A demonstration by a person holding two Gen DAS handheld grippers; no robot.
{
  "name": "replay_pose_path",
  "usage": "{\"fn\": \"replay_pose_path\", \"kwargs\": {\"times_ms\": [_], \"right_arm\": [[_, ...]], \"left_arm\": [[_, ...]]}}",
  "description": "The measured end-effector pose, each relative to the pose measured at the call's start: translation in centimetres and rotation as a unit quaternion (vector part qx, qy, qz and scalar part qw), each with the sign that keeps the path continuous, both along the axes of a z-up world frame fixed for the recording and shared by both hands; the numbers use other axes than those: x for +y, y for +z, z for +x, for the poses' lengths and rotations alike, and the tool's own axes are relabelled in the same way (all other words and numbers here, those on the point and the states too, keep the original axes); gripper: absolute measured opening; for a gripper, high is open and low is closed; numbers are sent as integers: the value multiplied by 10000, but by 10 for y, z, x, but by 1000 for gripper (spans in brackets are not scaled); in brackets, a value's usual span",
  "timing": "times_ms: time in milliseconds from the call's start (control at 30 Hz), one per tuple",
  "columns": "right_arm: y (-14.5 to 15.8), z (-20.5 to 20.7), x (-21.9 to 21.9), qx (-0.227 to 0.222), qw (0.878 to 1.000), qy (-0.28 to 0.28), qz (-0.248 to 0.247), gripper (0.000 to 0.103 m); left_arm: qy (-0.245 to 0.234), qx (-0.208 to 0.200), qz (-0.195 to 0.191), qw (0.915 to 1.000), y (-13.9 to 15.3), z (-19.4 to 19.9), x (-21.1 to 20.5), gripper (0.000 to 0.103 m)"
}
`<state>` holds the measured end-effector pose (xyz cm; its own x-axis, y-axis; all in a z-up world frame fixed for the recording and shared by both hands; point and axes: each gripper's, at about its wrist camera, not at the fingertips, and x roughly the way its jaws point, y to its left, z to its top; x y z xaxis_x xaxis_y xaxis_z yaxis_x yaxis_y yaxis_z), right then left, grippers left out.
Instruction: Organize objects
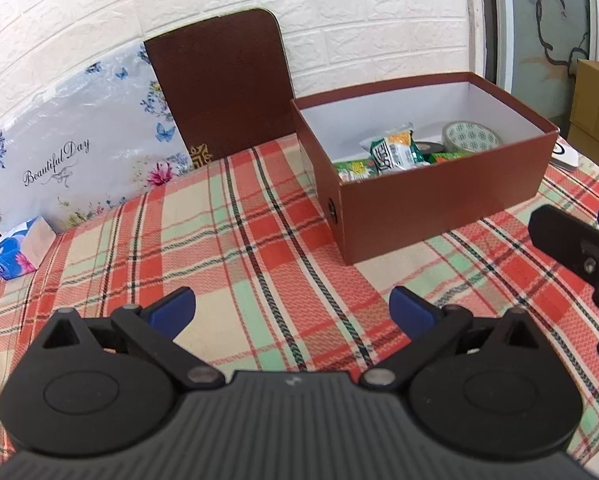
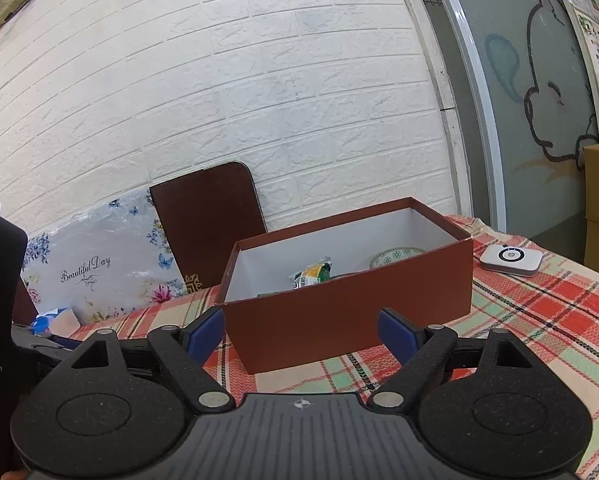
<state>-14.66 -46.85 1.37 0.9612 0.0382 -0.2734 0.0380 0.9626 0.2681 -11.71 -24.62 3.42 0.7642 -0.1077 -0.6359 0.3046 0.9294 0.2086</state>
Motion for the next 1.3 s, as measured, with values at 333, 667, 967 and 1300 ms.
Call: {"fn": "replay_pose_path", "kwargs": {"times_ms": [333,667,967,1300], "right_arm": [[-7,4,-5,116,9999,-7,125,85],[-11,8,-10,208,9996,-7,178,85],[-12,10,-10,236,9996,24,165,85],[-10,8,-5,210,9998,29,60,85]], "left_arm": [[-117,203,56,9997,-11,-1,-6,103],[-239,372,86,9990,-18,-2,-9,103],[-232,387,58,9990,-18,-1,-8,103],[-226,381,42,9990,-18,0,-6,103]]}}
